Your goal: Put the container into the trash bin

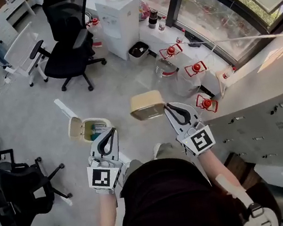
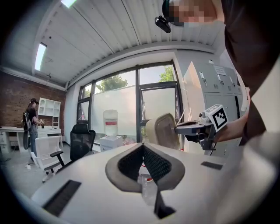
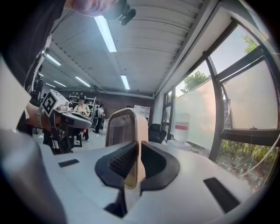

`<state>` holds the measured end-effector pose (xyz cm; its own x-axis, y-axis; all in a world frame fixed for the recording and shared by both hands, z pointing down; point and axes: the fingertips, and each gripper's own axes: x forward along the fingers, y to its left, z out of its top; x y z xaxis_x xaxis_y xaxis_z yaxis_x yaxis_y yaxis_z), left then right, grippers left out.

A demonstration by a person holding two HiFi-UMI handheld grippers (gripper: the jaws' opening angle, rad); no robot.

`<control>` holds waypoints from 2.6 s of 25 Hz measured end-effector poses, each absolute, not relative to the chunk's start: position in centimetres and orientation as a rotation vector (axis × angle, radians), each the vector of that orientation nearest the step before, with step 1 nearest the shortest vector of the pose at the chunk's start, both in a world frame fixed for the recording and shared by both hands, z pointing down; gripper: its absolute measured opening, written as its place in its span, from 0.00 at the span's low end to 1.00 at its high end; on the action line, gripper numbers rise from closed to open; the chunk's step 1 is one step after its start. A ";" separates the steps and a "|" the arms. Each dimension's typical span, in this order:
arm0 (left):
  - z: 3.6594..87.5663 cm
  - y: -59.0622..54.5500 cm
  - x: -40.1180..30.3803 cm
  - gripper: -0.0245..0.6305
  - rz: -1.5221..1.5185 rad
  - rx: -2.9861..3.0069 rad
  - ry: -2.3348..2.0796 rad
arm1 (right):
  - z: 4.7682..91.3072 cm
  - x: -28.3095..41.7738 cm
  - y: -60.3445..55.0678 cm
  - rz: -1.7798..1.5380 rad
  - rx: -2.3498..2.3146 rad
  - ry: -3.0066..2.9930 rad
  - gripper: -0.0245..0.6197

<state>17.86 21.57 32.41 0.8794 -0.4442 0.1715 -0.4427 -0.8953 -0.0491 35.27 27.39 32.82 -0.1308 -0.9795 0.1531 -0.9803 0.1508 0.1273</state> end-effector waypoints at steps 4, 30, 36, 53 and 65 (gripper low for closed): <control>33.0 22.2 20.8 0.05 -0.275 -3.062 0.738 | 33.5 37.8 28.2 -0.036 1.899 -2.269 0.11; 36.6 10.0 28.9 0.05 -0.371 -3.058 0.775 | 37.0 45.6 17.4 0.029 1.825 -2.241 0.11; 36.2 2.7 27.6 0.05 -0.314 -3.071 0.774 | 36.6 44.1 10.1 0.041 1.800 -2.246 0.11; 37.5 -9.2 14.9 0.05 -0.281 -3.030 1.084 | 36.9 33.5 -6.4 0.055 1.556 -2.397 0.11; 38.4 -10.9 3.5 0.05 -0.279 -2.836 1.679 | 37.3 22.2 -15.7 0.000 1.057 -2.619 0.11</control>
